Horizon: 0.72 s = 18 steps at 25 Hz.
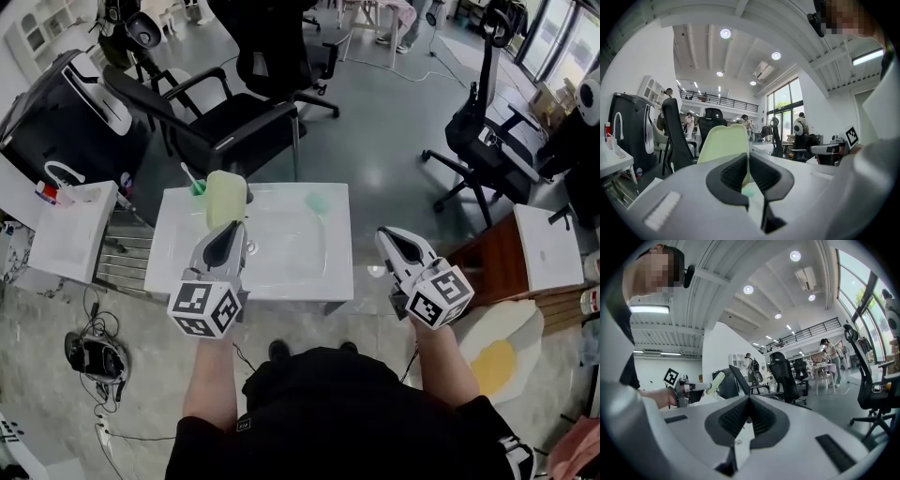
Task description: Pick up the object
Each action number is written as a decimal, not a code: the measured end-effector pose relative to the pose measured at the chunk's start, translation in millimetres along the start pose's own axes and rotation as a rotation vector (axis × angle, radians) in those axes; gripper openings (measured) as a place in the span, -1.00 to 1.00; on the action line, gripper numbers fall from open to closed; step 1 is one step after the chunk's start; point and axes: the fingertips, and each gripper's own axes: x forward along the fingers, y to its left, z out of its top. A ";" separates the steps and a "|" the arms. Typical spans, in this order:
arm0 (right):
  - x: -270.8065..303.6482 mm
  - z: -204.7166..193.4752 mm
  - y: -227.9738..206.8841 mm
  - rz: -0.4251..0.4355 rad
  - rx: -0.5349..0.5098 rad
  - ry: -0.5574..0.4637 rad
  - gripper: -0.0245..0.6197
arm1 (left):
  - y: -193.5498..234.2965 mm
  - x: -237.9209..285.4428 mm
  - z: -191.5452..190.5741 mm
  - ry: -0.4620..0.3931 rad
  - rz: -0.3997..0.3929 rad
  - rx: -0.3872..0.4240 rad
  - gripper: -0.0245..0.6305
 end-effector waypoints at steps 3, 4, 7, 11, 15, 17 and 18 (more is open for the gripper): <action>-5.6 -1.4 -4.2 0.000 -0.001 0.002 -0.89 | -7.6 2.3 -1.3 0.003 -0.002 0.003 -0.84; -6.9 -1.2 -4.6 0.003 -0.002 0.002 -0.89 | -9.9 2.8 -1.3 0.004 -0.002 0.004 -0.84; -8.9 1.3 -3.5 0.014 -0.003 0.002 -0.89 | -14.6 4.0 -0.6 0.007 -0.003 0.008 -0.84; -10.2 -1.5 -3.4 0.018 0.004 -0.002 -0.89 | -18.4 4.3 -0.4 0.012 -0.007 0.015 -0.84; -7.7 -2.0 1.8 0.027 -0.007 0.000 -0.89 | -19.9 3.0 -0.8 0.018 -0.012 0.024 -0.84; -4.9 -2.4 4.8 0.031 -0.003 -0.004 -0.89 | -18.4 1.9 -1.5 0.021 -0.016 0.025 -0.84; -3.1 -2.3 6.8 0.034 0.002 -0.007 -0.89 | -17.1 1.2 -1.9 0.023 -0.018 0.025 -0.84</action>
